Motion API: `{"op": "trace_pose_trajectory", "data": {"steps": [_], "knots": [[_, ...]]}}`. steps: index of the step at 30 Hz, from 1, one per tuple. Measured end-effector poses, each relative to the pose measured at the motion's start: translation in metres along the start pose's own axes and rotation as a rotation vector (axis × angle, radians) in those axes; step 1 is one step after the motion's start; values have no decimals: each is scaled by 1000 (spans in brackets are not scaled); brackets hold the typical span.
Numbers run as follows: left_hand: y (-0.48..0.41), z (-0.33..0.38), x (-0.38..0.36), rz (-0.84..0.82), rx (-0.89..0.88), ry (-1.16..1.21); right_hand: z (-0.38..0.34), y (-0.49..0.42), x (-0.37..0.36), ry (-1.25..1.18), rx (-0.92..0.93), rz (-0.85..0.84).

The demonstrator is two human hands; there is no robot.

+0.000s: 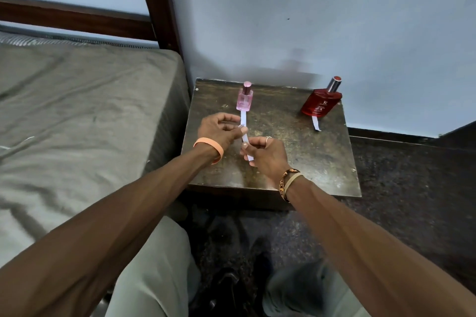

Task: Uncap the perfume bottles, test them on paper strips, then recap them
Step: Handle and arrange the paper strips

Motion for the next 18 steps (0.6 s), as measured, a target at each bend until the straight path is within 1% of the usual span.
{"op": "trace_pose_trajectory", "data": {"steps": [3, 6, 9, 12, 15, 18], "knots": [[8, 16, -38, -32, 0, 79, -1, 0, 37, -18, -11, 59], [19, 28, -83, -93, 8, 127, 0, 1, 82, 5, -12, 170], [32, 36, -134, -162, -38, 57, 10, 1, 131, -18, -31, 265], [42, 35, -177, -184, -61, -19, 23, 2, 170, -70, -86, 345], [51, 31, -212, -198, -99, -134, 36, 3, 199, -102, -117, 417], [57, 22, -237, -223, -111, -191, 52, -2, 216, -89, -148, 491]]}}
Point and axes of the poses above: each hand's wrist, its own y-axis away from the middle knuckle, its own x-axis out of the back of the hand, z = x × y, the point moved 4 cm from there along -y, towards the middle knuckle, and after that the axes turned 8 degrees about z, right-handed, at the moved point
